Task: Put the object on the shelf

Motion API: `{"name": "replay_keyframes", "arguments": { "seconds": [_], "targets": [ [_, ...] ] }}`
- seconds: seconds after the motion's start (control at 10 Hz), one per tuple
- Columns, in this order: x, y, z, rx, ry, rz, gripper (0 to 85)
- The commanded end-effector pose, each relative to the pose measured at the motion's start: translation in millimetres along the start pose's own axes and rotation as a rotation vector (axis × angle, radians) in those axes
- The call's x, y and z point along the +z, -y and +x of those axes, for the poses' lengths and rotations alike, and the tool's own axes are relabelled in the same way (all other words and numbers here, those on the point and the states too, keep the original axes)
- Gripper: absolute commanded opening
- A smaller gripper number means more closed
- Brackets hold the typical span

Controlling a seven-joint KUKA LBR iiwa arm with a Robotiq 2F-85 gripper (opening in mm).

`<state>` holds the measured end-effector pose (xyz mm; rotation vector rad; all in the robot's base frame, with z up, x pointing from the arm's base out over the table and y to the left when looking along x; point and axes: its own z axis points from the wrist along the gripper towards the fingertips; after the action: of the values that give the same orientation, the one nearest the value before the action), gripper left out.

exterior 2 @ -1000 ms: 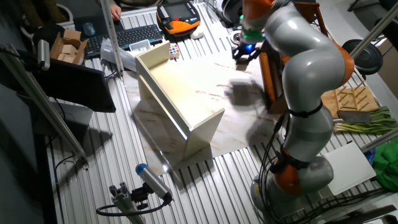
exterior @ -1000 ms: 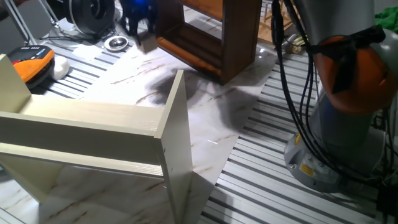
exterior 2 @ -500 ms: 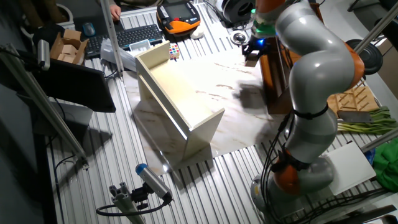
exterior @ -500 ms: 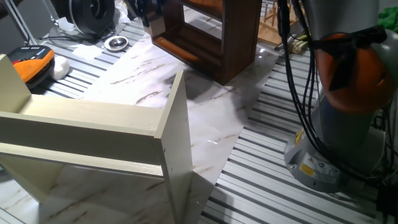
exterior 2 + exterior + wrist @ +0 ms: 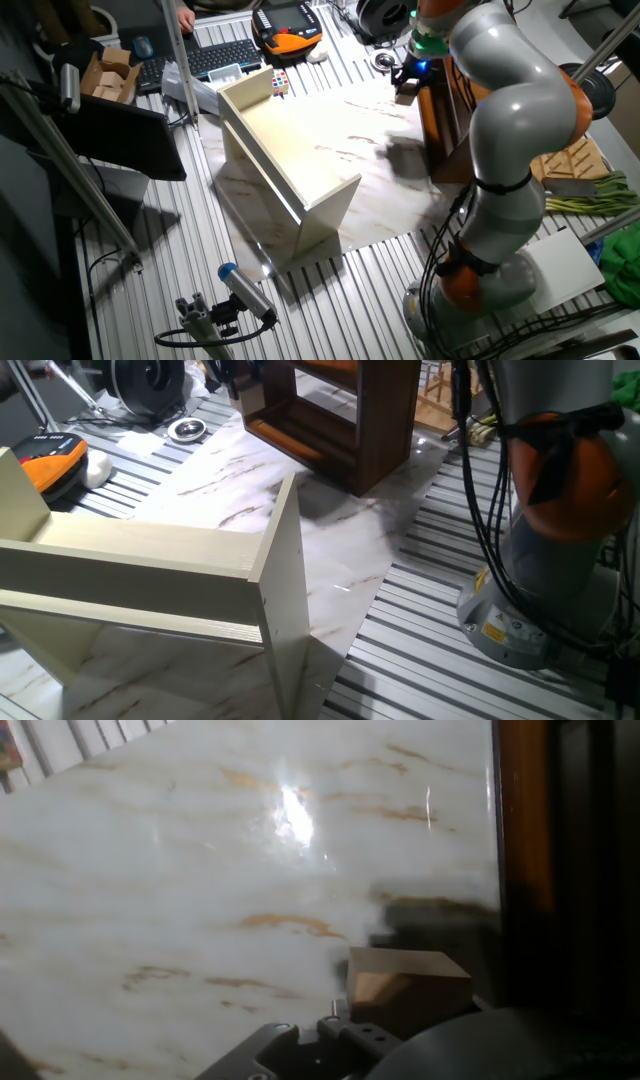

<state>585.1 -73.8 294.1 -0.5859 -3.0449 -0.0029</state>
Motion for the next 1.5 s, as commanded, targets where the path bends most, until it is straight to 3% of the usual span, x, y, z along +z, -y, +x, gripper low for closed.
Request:
{"name": "replay_keyframes", "arguments": {
  "seconds": [0.0,0.1,0.3,0.6,0.8,1.2,1.4],
  "targets": [
    [0.0,-0.5,0.1,0.006,0.020,-0.004,0.0],
    [0.0,-0.5,0.1,0.006,0.031,-0.014,0.0],
    [0.0,-0.5,0.1,0.005,0.057,0.009,0.0],
    [-3.1,0.2,2.5,0.014,0.030,0.023,0.0],
    [-18.7,9.1,8.4,0.022,0.015,0.021,0.0],
    [-52.3,47.7,5.0,-0.015,-0.014,0.018,0.0],
    [-65.8,69.7,-4.9,-0.059,-0.025,0.011,0.0]
  ]
}}
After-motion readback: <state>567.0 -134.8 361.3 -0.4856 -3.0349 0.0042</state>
